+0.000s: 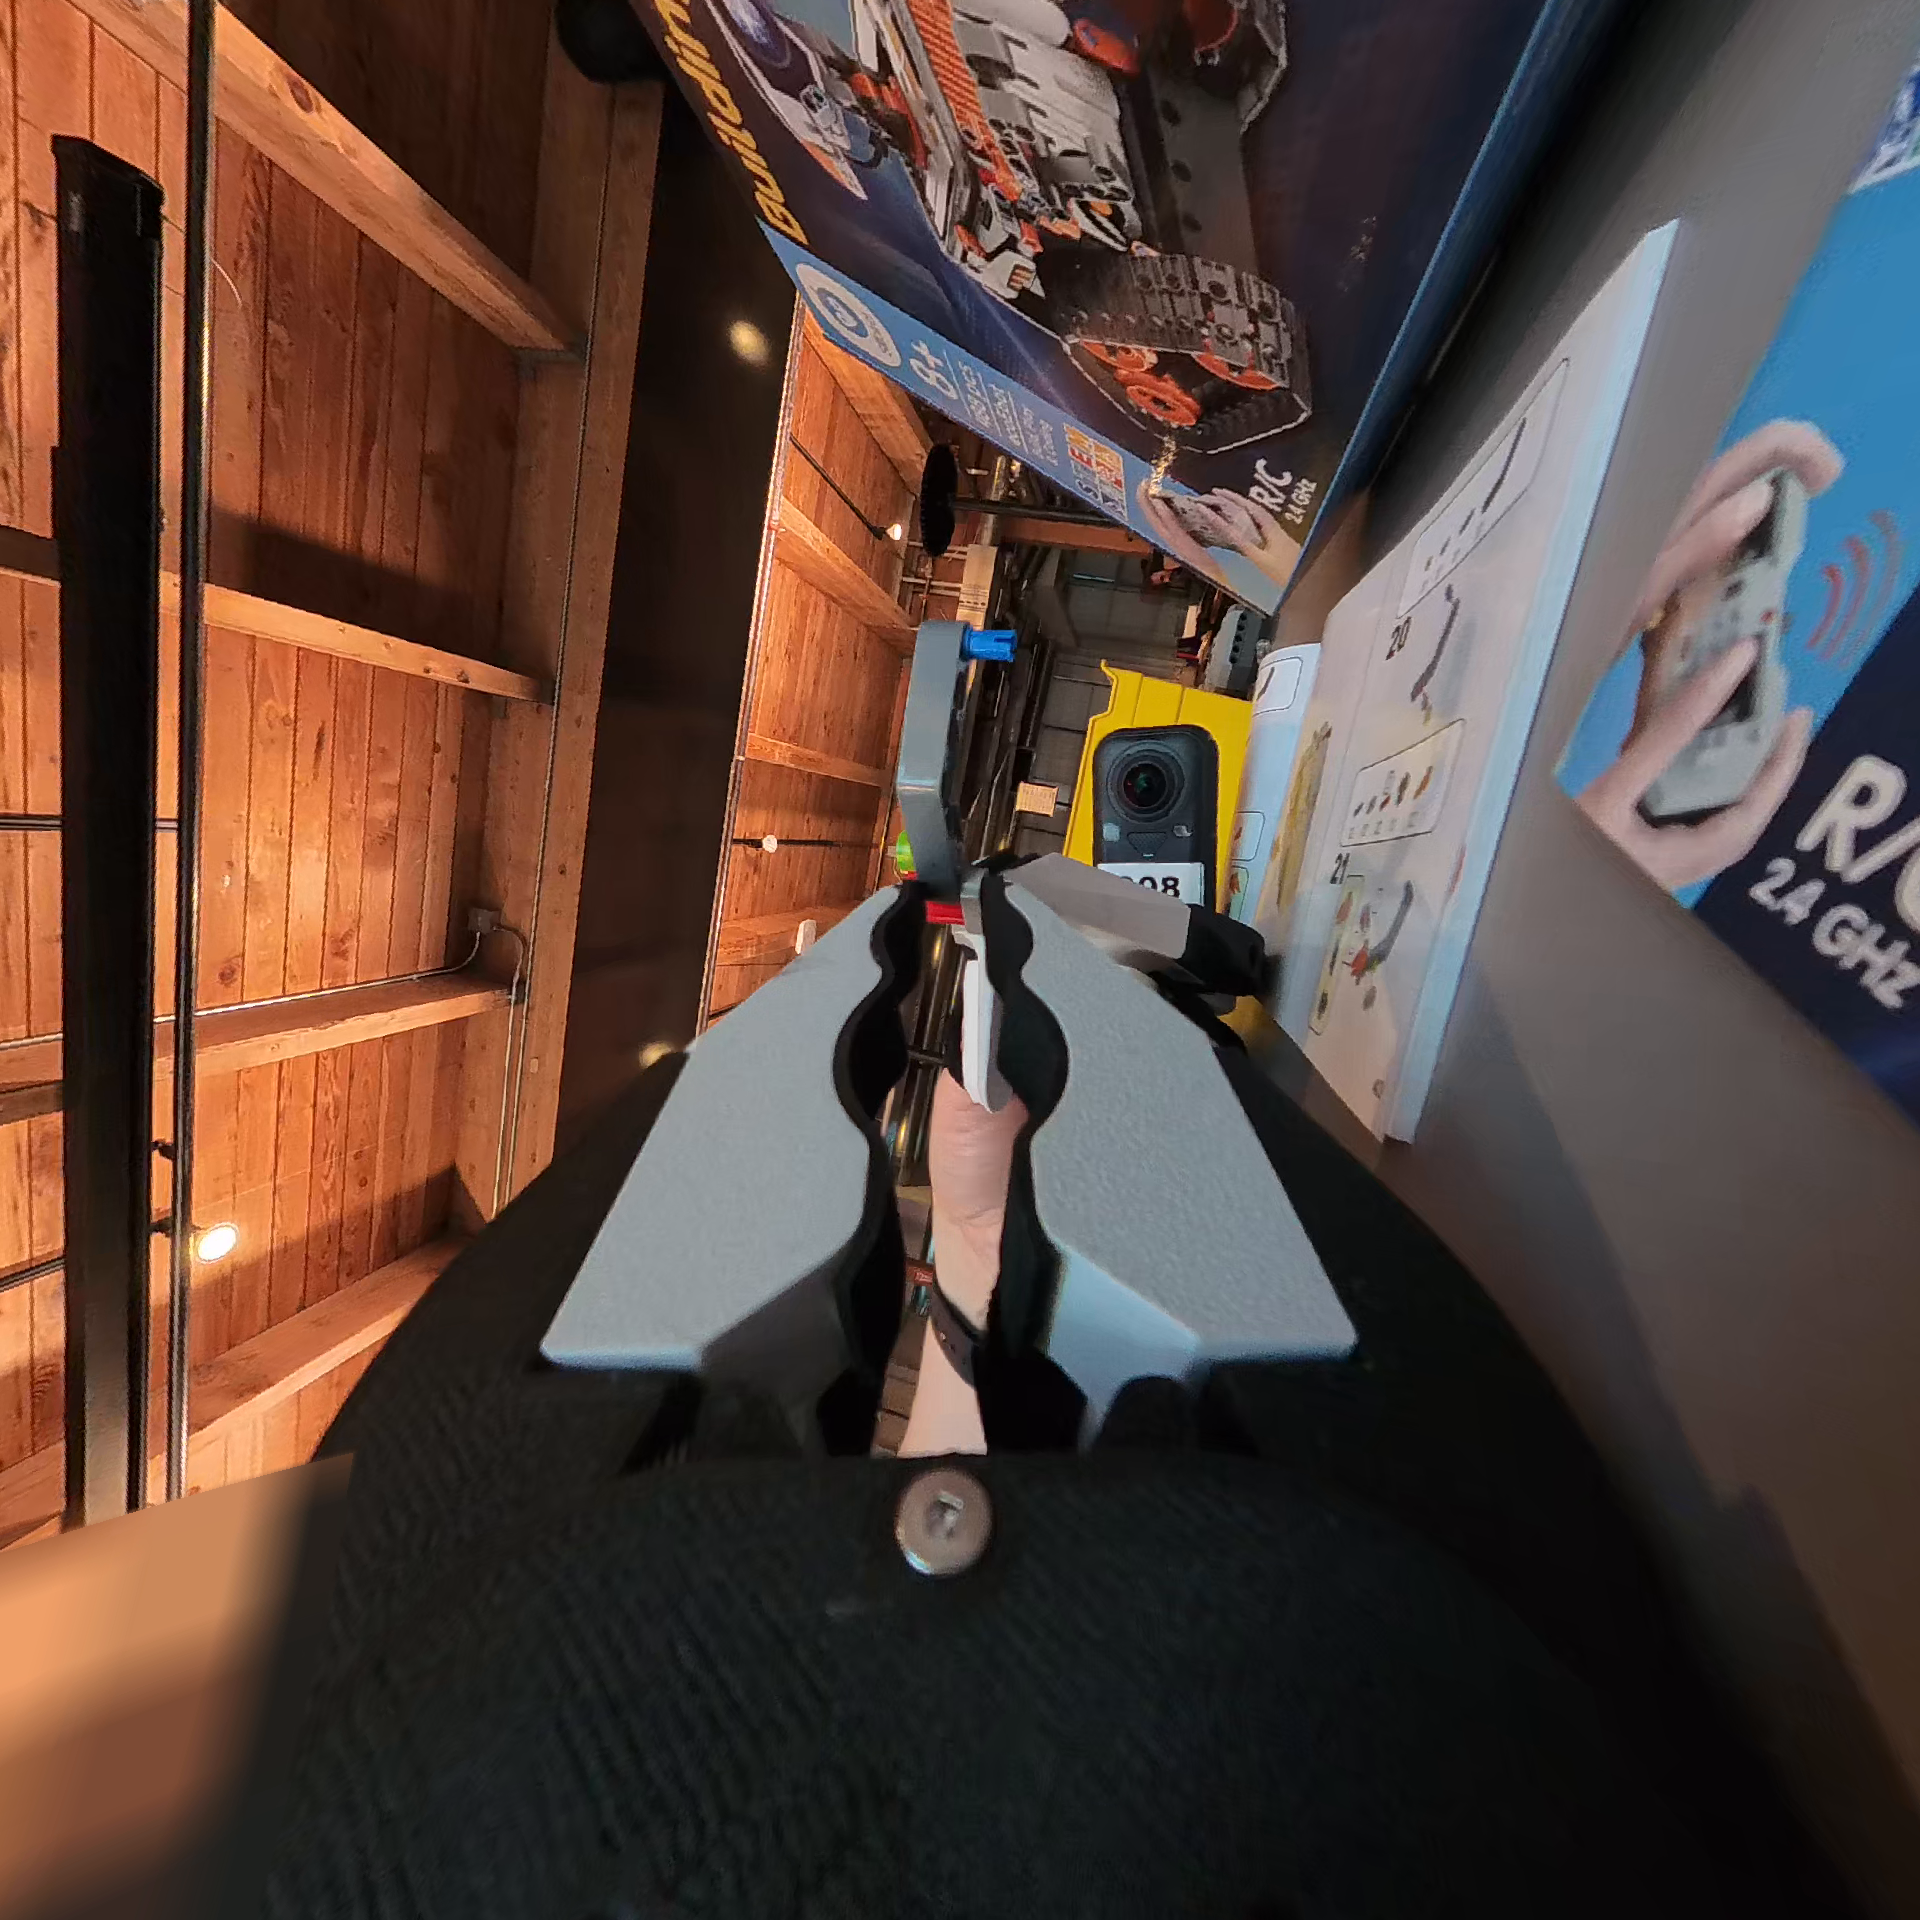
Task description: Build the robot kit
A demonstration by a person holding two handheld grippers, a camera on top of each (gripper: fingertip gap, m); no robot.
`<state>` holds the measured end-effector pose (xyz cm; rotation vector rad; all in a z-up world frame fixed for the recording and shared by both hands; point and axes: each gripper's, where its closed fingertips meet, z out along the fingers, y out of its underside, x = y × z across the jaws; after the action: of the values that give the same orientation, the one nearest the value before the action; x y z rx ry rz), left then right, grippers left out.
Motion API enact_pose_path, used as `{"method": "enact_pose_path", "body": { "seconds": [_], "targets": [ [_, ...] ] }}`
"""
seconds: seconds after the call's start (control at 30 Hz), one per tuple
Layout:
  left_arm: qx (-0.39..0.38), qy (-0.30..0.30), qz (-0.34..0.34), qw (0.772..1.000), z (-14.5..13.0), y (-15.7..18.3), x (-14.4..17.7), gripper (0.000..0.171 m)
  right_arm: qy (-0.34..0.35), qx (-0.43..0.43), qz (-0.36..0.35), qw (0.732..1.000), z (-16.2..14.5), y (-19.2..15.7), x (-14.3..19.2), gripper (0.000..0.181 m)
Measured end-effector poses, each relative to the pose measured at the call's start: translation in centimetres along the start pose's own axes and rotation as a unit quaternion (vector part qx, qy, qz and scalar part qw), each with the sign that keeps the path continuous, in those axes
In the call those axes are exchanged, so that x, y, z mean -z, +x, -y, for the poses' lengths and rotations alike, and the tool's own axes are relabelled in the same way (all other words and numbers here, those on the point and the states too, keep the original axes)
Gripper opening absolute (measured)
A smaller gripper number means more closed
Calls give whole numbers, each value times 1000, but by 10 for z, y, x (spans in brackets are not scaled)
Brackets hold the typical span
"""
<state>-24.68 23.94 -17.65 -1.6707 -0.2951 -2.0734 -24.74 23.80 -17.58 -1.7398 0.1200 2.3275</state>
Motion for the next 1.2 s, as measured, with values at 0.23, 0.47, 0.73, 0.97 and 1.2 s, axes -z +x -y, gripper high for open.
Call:
{"method": "enact_pose_path", "body": {
  "seconds": [0.23, 0.47, 0.73, 0.97, 1.2],
  "targets": [
    [7, 2, 5, 1000, -1, -2, 0, 0, 2, 1, -7, 1000, 0, 1, 1, 11],
    [5, 1, -18, 1000, -2, 7, -1, 0, -5, 4, 27, 1000, -2, -11, -1, 11],
    [-118, -31, -128, 984, -20, 80, -1, 26, -122, 359, 259, 888, -54, -139, 18, 12],
    [-42, -165, -235, 957, -91, 112, -15, 31, -94, 466, 324, 818, -62, -163, 45, 12],
    [32, -117, -300, 946, -86, 124, -24, 22, -101, 528, 307, 785, -67, -163, 50, 11]
  ]
}}
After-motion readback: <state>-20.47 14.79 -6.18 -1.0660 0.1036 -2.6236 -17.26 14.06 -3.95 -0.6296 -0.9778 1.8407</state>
